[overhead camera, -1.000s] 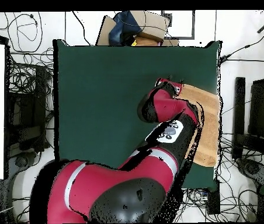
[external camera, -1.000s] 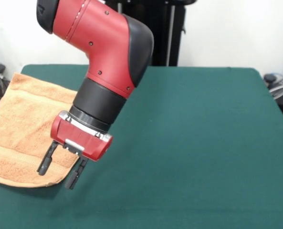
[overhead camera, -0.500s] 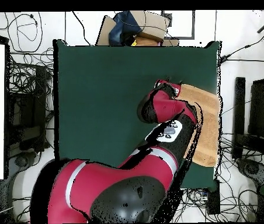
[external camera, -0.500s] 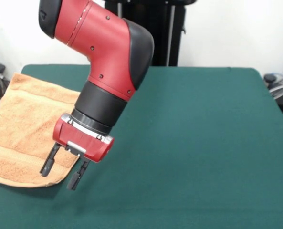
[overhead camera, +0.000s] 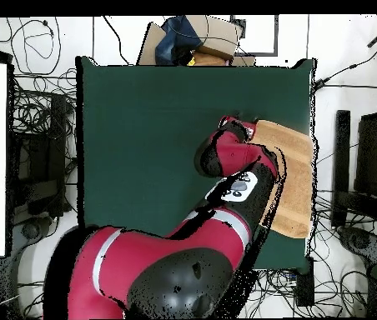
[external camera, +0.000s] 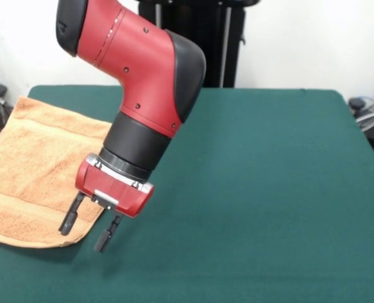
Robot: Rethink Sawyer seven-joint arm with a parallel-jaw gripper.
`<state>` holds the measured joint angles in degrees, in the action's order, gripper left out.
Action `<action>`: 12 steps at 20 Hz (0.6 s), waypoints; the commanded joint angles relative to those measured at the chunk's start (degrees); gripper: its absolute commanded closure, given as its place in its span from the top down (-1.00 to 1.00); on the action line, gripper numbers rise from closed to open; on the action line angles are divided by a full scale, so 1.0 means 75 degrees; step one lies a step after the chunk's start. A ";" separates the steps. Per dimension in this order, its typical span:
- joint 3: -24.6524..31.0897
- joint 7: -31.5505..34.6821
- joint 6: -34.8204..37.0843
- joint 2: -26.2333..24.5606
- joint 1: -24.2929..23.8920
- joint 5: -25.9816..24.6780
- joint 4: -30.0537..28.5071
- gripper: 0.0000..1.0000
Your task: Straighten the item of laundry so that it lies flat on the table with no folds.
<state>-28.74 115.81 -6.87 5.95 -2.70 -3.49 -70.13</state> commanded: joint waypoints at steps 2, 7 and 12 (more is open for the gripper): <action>0.0300 0.0868 0.0298 -0.0578 0.0217 0.0200 -0.0166 1.00; 0.0225 0.0812 0.0369 -0.0645 0.0249 0.0178 -0.0115 1.00; -0.0084 0.0667 0.0536 -0.0788 0.0402 0.0148 0.0020 1.00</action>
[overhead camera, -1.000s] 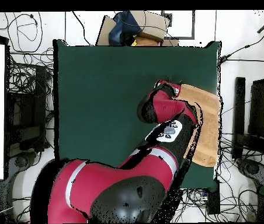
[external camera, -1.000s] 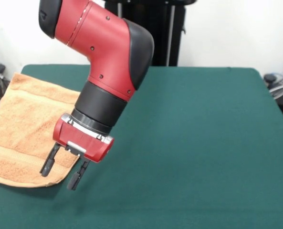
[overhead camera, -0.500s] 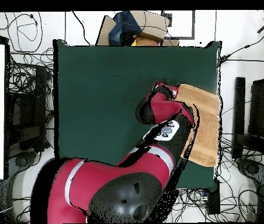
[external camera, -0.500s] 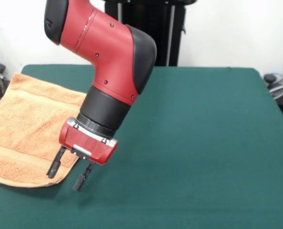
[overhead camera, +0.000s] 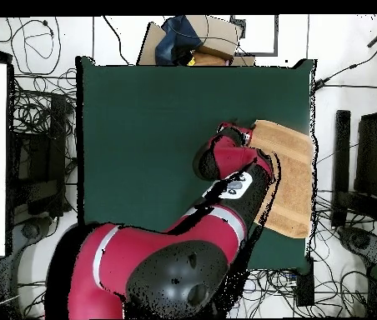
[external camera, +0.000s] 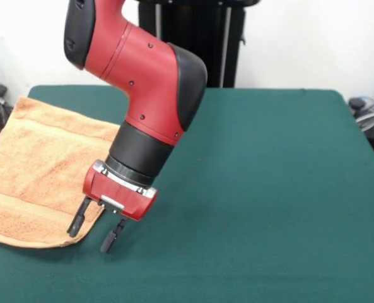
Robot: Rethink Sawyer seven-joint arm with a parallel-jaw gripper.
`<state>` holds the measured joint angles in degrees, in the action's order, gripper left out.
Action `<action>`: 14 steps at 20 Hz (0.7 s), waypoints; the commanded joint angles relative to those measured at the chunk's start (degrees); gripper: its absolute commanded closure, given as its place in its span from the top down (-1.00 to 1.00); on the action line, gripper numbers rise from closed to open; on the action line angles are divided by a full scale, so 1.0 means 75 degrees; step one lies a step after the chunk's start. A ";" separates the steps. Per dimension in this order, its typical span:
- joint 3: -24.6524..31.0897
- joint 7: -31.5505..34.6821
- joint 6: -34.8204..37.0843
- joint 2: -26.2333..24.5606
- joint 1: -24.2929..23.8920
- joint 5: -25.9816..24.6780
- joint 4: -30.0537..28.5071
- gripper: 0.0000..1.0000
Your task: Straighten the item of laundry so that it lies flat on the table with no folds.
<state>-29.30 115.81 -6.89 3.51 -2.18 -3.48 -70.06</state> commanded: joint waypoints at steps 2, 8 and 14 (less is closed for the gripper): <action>-0.0139 0.0655 0.0574 -0.0533 0.0391 0.0160 0.0043 1.00; -0.0508 0.0707 0.0642 -0.0785 0.0550 0.0282 0.0185 1.00; -0.0488 0.0765 0.0505 -0.0823 0.0536 0.0263 0.0196 1.00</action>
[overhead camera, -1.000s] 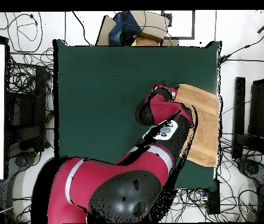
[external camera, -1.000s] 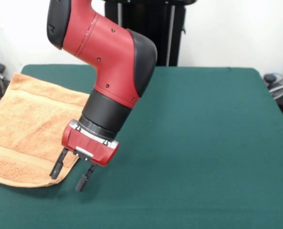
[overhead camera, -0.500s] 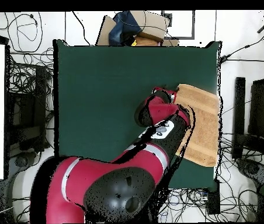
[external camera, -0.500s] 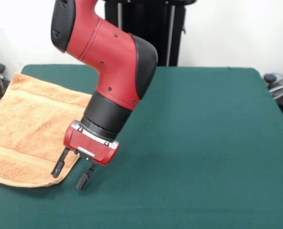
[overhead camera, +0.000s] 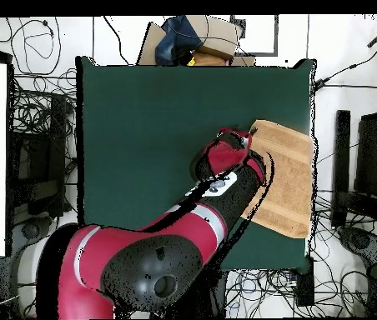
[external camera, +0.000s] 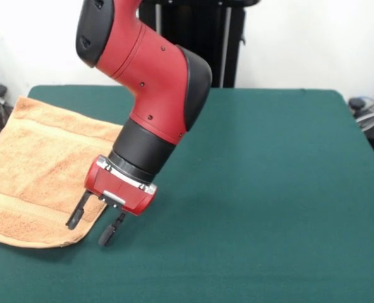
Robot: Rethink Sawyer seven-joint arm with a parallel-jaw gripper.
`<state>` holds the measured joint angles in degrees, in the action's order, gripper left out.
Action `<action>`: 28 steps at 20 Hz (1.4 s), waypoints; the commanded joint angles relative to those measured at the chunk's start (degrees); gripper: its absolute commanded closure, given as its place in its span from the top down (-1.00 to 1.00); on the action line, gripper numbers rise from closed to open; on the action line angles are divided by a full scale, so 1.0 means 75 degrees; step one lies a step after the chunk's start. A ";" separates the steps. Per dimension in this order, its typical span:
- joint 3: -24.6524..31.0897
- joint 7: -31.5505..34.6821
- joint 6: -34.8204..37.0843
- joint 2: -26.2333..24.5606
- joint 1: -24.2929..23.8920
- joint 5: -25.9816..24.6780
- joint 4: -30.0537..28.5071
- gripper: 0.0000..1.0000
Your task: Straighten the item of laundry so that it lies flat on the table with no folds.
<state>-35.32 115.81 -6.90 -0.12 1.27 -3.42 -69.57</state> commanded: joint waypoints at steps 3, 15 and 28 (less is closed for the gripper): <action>0.0546 0.0760 0.0279 -0.0220 -0.0061 0.0117 0.0094 1.00; 0.0820 0.0736 -0.0174 -0.0023 -0.0284 -0.0154 0.0018 1.00; 0.0984 0.0923 -0.0646 0.0073 -0.0355 -0.0116 0.0014 1.00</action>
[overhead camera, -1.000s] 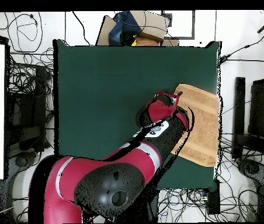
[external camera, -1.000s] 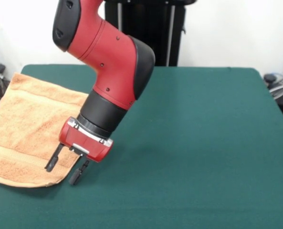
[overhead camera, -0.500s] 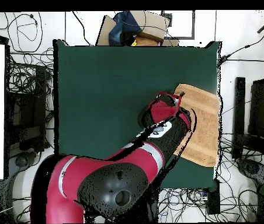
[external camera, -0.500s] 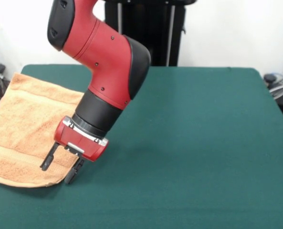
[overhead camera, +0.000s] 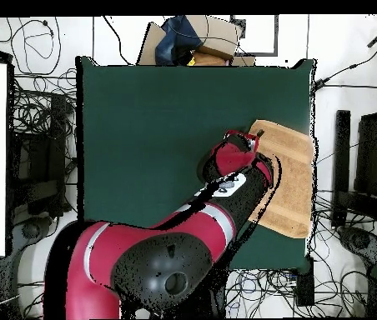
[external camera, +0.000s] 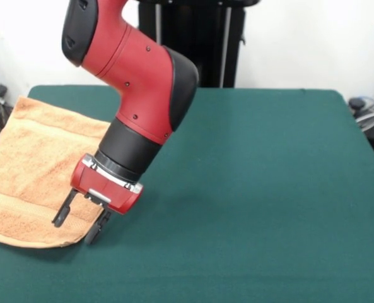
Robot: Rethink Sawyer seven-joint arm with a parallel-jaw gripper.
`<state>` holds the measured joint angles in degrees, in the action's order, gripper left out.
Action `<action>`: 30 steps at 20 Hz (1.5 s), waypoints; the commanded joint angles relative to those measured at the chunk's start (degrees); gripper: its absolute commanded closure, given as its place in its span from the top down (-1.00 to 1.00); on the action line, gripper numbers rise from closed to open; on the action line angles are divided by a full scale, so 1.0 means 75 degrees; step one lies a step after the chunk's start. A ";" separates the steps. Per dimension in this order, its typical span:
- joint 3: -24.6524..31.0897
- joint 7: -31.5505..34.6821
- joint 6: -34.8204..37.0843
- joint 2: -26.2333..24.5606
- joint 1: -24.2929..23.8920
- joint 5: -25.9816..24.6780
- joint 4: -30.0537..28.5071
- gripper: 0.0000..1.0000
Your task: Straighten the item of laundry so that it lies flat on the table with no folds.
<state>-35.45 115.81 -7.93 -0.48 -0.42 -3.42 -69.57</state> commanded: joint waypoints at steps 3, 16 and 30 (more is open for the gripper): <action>0.1008 0.0899 -0.0611 0.0092 -0.0155 -0.0126 0.0074 1.00; 0.1288 0.0643 -0.0533 0.0120 -0.0344 -0.0445 0.0144 1.00; 0.2097 0.0498 -0.0179 0.0298 -0.0727 -0.1113 0.0176 1.00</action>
<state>-30.27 115.81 -12.30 2.49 -4.99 -8.91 -69.33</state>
